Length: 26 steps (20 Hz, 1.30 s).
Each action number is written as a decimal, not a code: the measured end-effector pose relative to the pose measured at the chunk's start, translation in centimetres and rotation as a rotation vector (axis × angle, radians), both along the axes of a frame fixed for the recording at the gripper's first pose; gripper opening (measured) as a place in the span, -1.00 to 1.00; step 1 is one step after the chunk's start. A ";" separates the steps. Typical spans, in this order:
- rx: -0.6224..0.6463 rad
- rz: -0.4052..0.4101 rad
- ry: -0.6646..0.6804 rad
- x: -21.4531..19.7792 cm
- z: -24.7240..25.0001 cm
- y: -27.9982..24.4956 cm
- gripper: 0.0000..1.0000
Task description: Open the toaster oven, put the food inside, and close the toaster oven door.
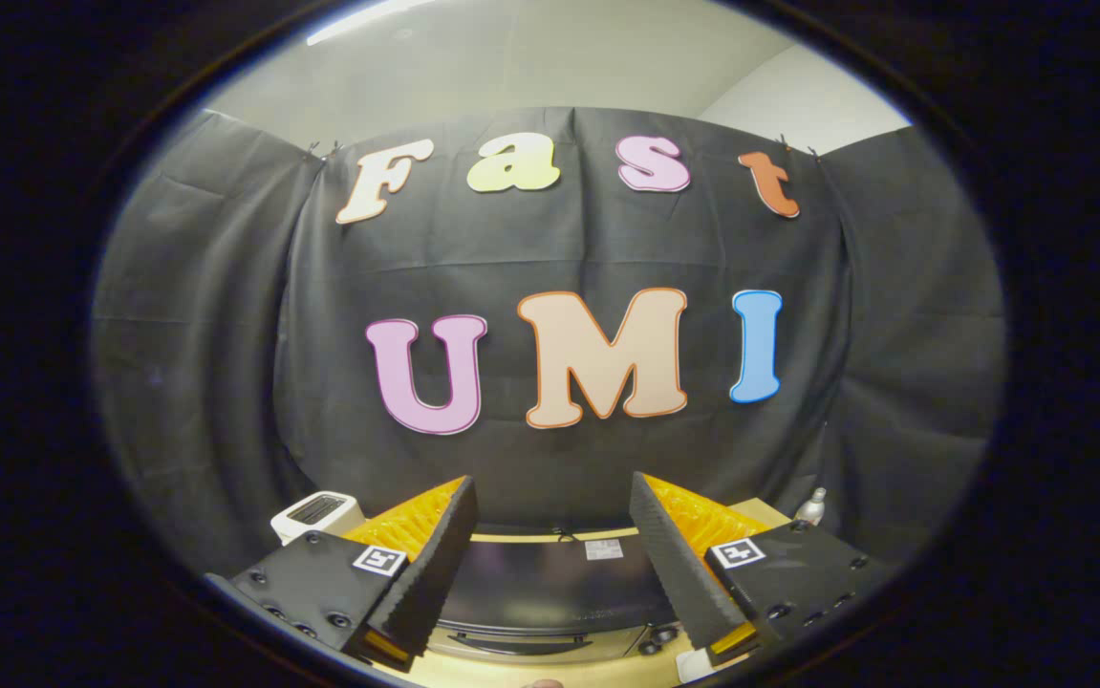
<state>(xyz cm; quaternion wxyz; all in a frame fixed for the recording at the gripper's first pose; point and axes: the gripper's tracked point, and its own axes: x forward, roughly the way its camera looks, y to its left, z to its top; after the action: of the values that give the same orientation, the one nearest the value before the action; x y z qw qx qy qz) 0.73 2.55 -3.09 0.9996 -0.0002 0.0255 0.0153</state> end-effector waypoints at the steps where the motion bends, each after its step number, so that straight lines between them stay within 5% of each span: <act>1: -0.001 -0.001 0.004 0.1 -0.6 0.2 0.99; 17: -0.016 -0.047 0.272 2.5 -21.1 2.2 0.99; 26: -0.003 -0.079 0.296 1.1 -23.0 1.5 1.00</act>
<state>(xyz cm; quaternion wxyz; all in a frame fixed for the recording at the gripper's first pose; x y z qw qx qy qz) 1.84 4.10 -26.05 0.9847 0.0016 0.1724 -0.0244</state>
